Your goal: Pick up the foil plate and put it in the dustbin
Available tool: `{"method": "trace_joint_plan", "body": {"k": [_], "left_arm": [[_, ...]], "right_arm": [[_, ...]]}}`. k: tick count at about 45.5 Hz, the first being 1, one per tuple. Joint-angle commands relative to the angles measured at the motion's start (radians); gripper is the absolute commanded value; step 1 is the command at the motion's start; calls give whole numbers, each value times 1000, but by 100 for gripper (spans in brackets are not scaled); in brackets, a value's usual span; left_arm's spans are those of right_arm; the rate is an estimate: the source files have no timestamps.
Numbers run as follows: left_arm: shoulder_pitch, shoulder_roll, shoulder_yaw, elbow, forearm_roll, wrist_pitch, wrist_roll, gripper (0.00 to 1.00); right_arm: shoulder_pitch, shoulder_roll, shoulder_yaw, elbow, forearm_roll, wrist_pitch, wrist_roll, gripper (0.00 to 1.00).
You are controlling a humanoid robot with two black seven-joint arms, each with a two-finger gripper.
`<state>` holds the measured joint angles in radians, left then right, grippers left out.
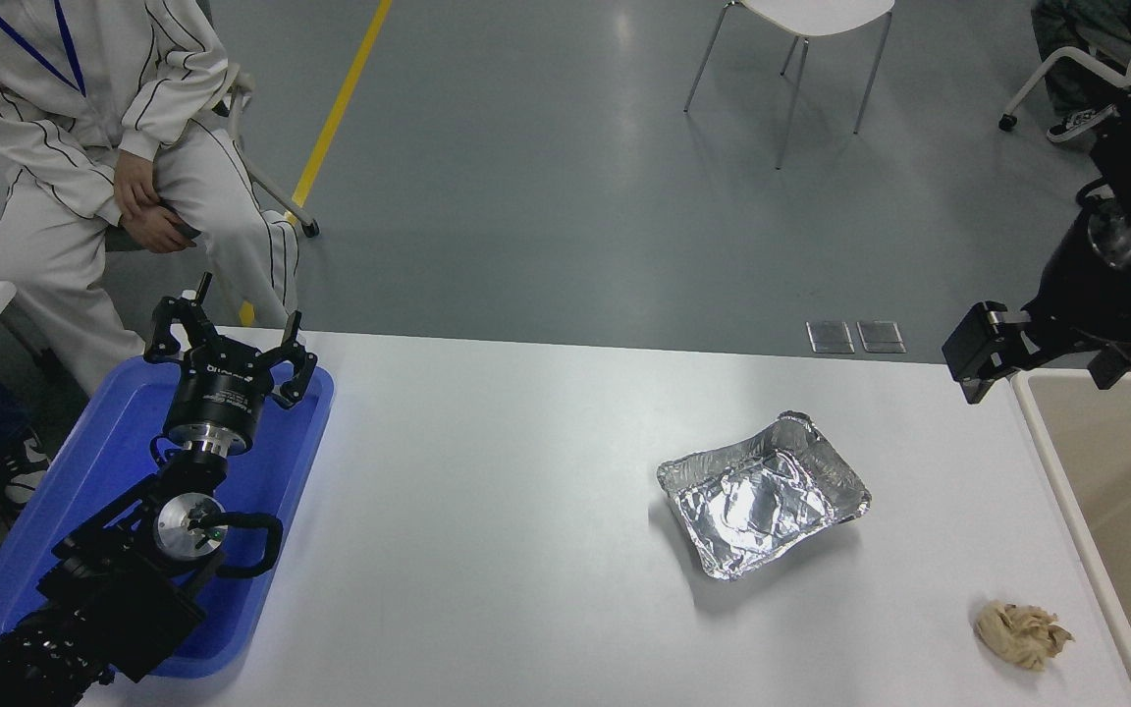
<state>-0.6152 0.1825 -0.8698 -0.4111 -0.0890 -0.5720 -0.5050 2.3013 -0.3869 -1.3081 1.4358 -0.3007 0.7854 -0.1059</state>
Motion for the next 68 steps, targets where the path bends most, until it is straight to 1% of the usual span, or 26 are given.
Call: {"method": "trace_joint_plan", "body": {"k": [1, 34, 47, 57, 68], "left_arm": [[0, 0, 0, 0, 0, 0, 0, 100], [0, 0, 0, 0, 0, 0, 0, 100], [0, 0, 0, 0, 0, 0, 0, 100], [0, 0, 0, 0, 0, 0, 0, 100], [0, 0, 0, 0, 0, 0, 0, 100]], "right_arm": [[-2, -1, -10, 0, 0, 0, 0, 100], [-20, 0, 3, 0, 2, 0, 0, 100], [-80, -1, 38, -6, 2, 0, 0, 100], [-213, -4, 90, -8, -17, -285, 0, 100], [-394, -4, 147, -50, -17, -429, 0, 100]]}}
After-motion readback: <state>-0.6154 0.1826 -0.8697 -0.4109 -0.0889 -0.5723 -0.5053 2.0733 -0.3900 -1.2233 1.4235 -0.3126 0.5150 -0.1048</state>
